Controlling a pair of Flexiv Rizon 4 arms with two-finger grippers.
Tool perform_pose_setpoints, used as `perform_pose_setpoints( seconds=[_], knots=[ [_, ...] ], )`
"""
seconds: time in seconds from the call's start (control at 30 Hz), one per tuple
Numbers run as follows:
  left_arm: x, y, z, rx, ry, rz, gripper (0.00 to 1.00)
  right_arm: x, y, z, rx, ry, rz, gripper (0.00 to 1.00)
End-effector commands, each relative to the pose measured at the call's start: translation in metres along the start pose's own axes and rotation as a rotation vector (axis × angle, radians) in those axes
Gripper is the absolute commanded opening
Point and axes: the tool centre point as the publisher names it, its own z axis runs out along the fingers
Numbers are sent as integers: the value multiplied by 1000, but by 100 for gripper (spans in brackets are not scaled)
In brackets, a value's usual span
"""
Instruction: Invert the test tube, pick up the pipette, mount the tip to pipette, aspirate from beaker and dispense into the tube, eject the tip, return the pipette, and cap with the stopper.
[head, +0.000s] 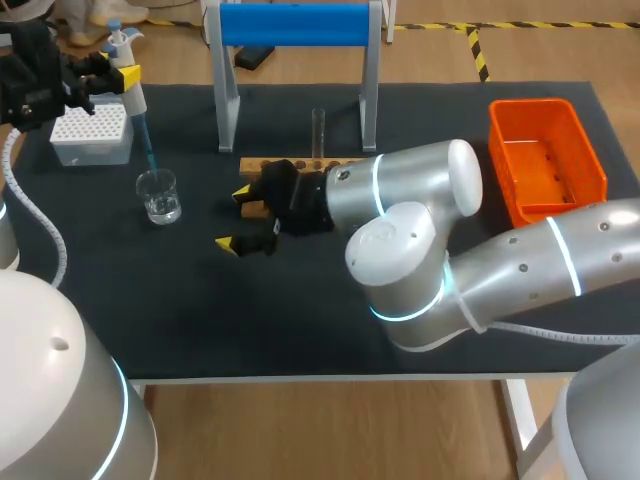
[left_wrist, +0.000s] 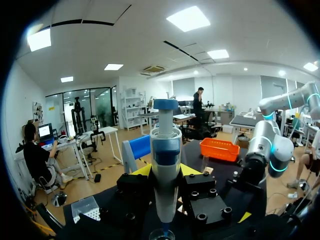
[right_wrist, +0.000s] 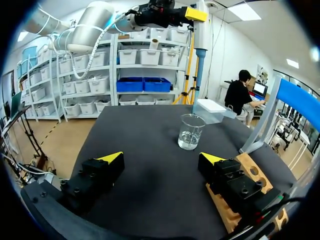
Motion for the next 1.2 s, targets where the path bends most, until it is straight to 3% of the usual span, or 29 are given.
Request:
perform_pose_setpoints(
  seconds=[0.03, 0.77, 1.2],
  knots=[
    [0, 1, 0, 5, -3, 2, 0, -1, 2, -2, 8, 4, 0, 100],
    [0, 1, 0, 5, -3, 2, 0, -1, 2, -2, 8, 4, 0, 100],
    [0, 26, 6, 4, -30, 14, 0, -1, 2, -2, 8, 4, 0, 100]
  ],
)
